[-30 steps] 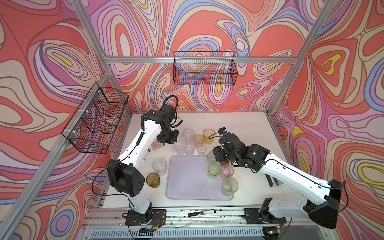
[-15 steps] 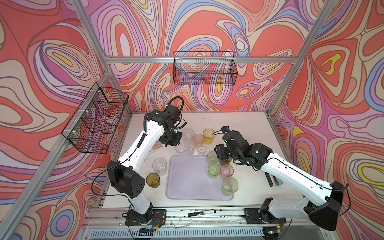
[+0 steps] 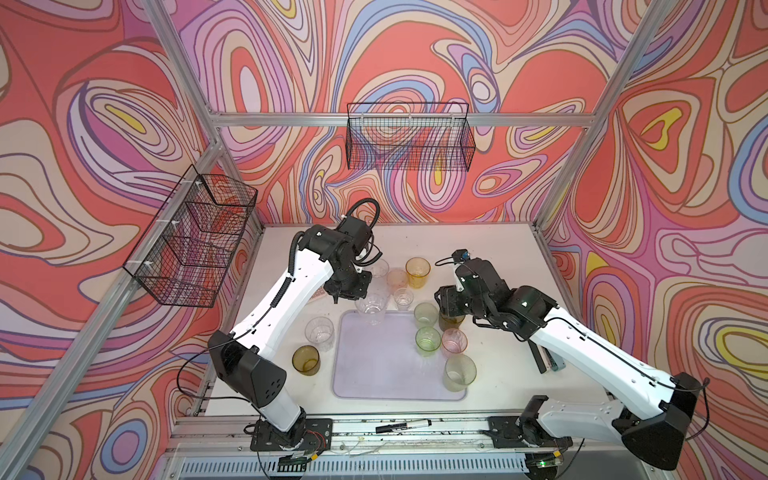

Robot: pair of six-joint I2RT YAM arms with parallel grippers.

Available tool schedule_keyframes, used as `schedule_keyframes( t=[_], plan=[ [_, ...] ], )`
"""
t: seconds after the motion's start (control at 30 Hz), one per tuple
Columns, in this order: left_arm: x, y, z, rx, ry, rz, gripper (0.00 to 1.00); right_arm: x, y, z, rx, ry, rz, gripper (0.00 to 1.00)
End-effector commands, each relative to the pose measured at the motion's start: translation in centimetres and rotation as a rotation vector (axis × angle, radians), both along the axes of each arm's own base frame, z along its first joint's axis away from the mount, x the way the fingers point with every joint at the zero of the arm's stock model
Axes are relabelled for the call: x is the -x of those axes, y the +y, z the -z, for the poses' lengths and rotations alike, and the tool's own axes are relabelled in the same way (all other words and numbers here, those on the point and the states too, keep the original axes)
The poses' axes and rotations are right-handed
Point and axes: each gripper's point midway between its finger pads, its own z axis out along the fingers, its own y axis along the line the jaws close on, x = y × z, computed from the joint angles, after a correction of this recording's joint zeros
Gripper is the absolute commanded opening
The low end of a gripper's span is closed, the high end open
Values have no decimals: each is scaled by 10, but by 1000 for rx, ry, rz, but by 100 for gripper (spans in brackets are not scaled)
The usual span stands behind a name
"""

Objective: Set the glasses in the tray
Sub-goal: 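Carry the clear faceted glass toward the tray with the left gripper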

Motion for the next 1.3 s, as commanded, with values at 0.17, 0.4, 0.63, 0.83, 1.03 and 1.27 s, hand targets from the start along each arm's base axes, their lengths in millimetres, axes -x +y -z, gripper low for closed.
schedule_keyframes(
  t=[0.17,0.4,0.63,0.83,1.03,1.27],
  plan=[
    [26,0,-1,-49,34,-15,0,0,-12,1,-22,32,17,62],
    [45,-10,-1,-53,39,-9,0,-4,-15,4,-48,48,22,63],
    [64,-16,9,-47,26,-14,0,-8,-14,13,-90,68,30,63],
    [76,-26,10,-15,-4,-6,0,-10,-9,14,-134,74,9,63],
    [85,-39,17,-1,-28,14,0,-14,-9,16,-155,89,7,64],
    [99,-56,37,14,-27,31,0,-18,-14,23,-179,115,14,65]
  ],
)
